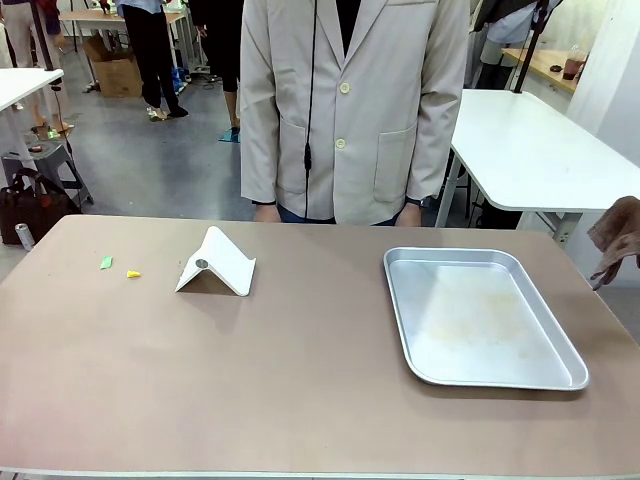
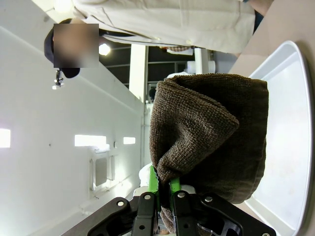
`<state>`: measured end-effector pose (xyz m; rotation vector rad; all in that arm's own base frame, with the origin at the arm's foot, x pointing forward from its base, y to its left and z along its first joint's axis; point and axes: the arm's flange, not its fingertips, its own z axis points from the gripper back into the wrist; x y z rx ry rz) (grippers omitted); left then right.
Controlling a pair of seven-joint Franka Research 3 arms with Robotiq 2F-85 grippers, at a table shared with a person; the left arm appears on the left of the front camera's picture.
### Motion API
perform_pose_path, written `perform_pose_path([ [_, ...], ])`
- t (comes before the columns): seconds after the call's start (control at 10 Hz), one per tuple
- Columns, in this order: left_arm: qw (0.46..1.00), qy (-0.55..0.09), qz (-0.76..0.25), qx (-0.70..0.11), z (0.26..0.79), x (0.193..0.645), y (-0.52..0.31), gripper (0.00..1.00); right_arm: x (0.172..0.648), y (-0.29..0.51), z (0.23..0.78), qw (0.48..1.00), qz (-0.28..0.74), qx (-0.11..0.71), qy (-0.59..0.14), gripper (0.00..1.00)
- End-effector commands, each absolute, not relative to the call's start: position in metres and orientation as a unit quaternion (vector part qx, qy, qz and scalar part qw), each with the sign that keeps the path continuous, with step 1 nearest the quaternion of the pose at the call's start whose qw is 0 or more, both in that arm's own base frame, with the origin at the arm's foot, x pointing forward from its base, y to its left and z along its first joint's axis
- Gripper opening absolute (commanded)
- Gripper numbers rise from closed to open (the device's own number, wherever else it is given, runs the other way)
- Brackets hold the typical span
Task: Clean the surface of the table.
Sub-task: Clean the area not pointed to by the person.
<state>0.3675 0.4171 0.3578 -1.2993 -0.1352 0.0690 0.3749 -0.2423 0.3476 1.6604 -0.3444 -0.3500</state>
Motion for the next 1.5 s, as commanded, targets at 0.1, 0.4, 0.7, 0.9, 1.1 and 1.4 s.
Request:
perform_pose_path([
  [0.1, 0.827, -0.012, -0.007, -0.562, 0.378, 0.418, 0.403, 0.22, 0.374, -0.243, 0.351, 0.648, -0.152, 0.73, -0.154, 0.1],
  [0.4, 0.846, 0.04, -0.03, -0.53, 0.376, 0.459, 0.377, 0.22, 0.374, -0.243, 0.351, 0.648, -0.152, 0.73, -0.154, 0.1],
  [0.7, 0.858, 0.058, -0.037, -0.509, 0.378, 0.498, 0.356, 0.22, 0.374, -0.243, 0.351, 0.648, -0.152, 0.73, -0.154, 0.1],
  [0.9, 0.868, 0.057, -0.021, -0.493, 0.371, 0.518, 0.346, 0.22, 0.374, -0.243, 0.351, 0.648, -0.152, 0.73, -0.154, 0.1],
  [1.1, 0.873, 0.053, 0.001, -0.485, 0.365, 0.539, 0.338, 0.22, 0.374, -0.243, 0.351, 0.648, -0.152, 0.73, -0.154, 0.1],
  [1.4, 0.879, 0.049, 0.017, -0.473, 0.358, 0.568, 0.326, 0.22, 0.374, -0.243, 0.351, 0.648, -0.152, 0.73, -0.154, 0.1],
])
